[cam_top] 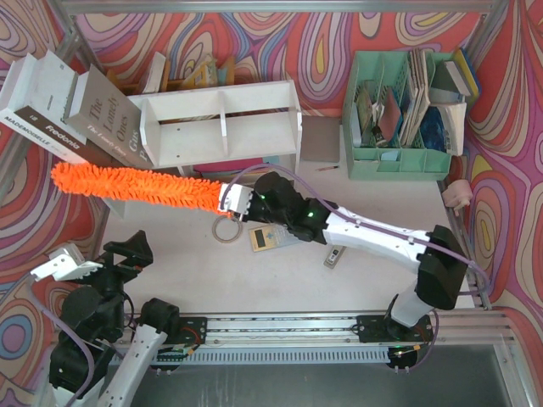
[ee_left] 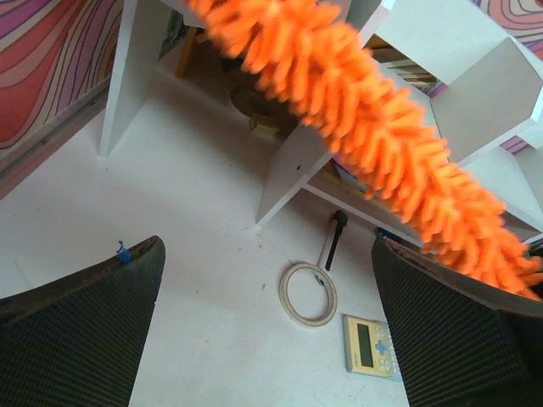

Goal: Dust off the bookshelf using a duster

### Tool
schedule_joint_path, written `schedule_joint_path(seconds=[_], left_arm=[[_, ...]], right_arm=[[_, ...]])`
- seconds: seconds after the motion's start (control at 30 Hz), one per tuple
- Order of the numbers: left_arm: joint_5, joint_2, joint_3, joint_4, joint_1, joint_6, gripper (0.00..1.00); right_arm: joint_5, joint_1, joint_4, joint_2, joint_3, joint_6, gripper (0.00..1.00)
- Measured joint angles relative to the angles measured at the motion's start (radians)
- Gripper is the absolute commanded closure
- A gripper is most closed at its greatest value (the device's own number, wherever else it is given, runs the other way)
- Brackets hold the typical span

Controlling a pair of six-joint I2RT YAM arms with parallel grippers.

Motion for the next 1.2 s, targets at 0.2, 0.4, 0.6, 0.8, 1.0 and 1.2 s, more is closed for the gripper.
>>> schedule_joint_path(seconds=[0.2,0.4,0.6,0.8,1.0,1.2], left_arm=[[0.001,0.000,-0.004,0.000,0.000,0.000,0.02],[0.002,0.000,-0.011,0.001,0.000,0.000,0.02],[0.005,0.000,-0.012,0.001,0.000,0.000,0.01],[0.005,0.000,-0.012,0.001,0.000,0.000,0.02],[0.005,0.000,-0.012,0.001,0.000,0.000,0.02],[0.005,0.000,-0.012,0.001,0.000,0.000,0.02]], right_arm=[[-0.037,-0.002,-0.002,-0.130,-0.001,0.017,1.00],[-0.055,-0.002,0.026,-0.197,-0.002,0.023,1.00],[-0.060,-0.002,0.007,-0.162,-0.002,0.023,1.00],[-0.090,-0.002,-0.011,-0.122,0.000,0.026,1.00],[-0.109,-0.002,-0.024,-0.115,0.008,0.053,1.00],[-0.108,-0.002,-0.001,-0.115,-0.003,0.065,1.00]])
